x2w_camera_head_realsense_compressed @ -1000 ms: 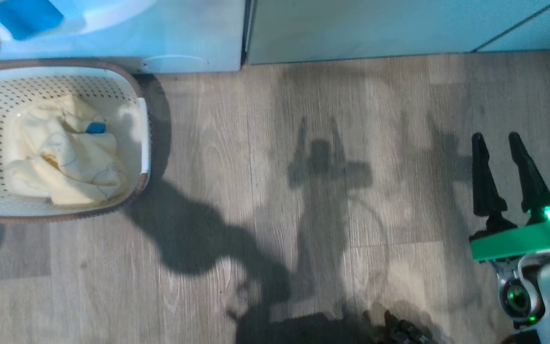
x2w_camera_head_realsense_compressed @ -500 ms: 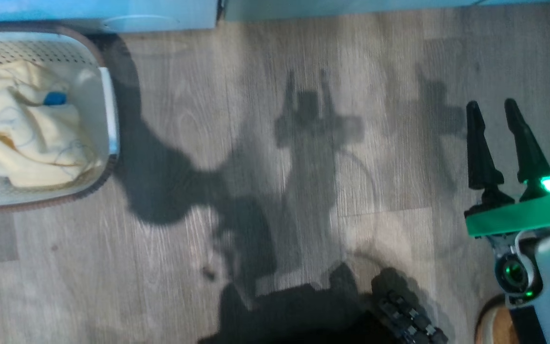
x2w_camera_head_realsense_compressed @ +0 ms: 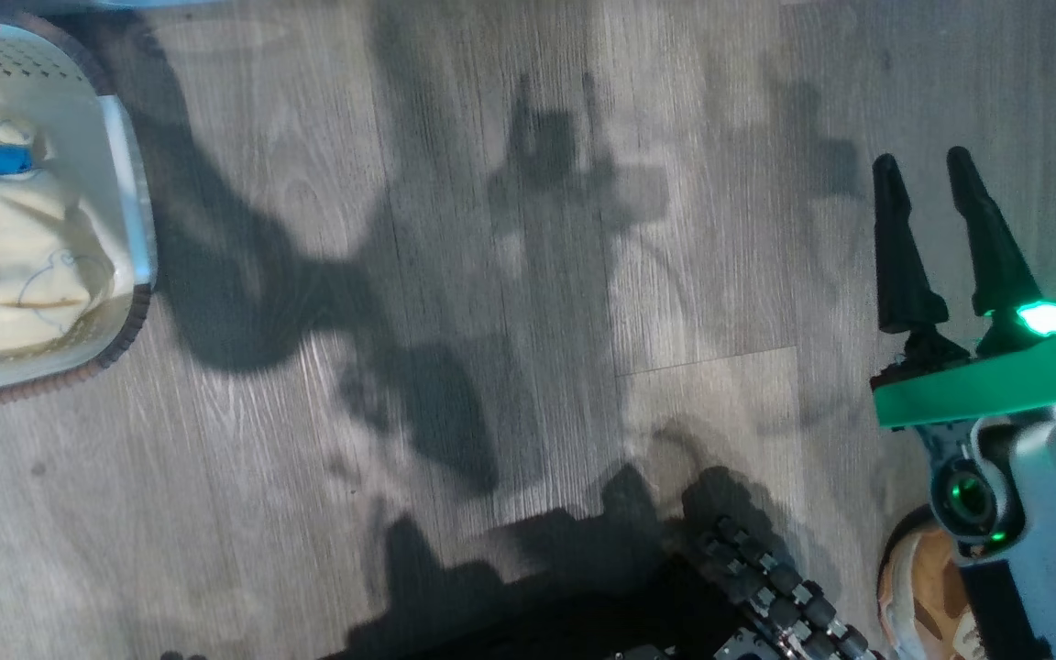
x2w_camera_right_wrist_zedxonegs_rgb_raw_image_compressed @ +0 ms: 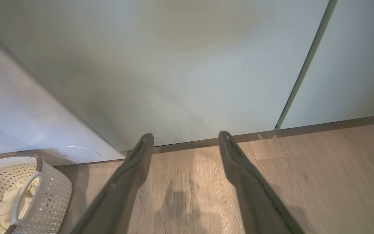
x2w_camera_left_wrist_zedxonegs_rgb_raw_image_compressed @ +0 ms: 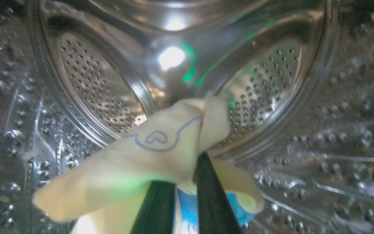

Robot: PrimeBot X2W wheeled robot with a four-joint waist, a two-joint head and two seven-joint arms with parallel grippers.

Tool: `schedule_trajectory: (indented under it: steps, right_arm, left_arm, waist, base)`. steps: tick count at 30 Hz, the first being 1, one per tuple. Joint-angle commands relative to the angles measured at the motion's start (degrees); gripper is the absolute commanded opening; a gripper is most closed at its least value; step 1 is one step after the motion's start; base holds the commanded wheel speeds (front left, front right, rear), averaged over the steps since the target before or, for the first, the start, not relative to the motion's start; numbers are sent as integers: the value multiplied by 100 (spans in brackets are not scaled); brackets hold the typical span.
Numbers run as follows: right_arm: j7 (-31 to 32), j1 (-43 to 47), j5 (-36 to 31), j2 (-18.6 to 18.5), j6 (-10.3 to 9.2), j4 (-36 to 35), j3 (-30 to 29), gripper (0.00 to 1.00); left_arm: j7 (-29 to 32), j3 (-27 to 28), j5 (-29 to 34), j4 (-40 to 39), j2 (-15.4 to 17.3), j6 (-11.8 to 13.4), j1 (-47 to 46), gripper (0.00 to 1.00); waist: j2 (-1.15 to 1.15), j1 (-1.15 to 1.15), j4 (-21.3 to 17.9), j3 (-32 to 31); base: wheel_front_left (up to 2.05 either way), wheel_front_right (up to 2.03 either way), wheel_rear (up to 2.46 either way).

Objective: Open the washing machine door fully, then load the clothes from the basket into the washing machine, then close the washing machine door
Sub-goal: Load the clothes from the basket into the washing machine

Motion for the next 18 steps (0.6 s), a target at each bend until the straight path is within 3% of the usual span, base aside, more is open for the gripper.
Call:
schedule_trajectory:
  steps: [1, 9, 16, 17, 18]
  right_arm:
    - [-38, 104, 41, -28, 2, -143, 95, 100]
    - [-38, 102, 50, 38, 2, -94, 145, 100]
    - [-38, 86, 54, 17, 2, -83, 146, 100]
    - [-38, 82, 55, 8, 2, -81, 150, 100]
    - [-38, 79, 57, 0, 2, -81, 150, 100]
  left_arm:
    - [-65, 58, 78, -287, 248, 39, -236, 0]
    - [-121, 509, -70, -853, 382, 98, -51, 0]
    - [-23, 465, -96, -306, 371, -8, 175, 0]
    - [52, 437, -98, -186, 359, -25, 161, 5]
    - [110, 412, -101, -83, 346, -42, 136, 20]
  waist:
    - [0, -1, -15, 12]
    - [0, -1, -36, 46]
    - [0, -1, -17, 27]
    - [0, -1, -16, 28]
    - [0, -1, -13, 32]
  base:
    - [0, 0, 0]
    - [0, 0, 0]
    - [0, 0, 0]
    - [0, 0, 0]
    - [0, 0, 0]
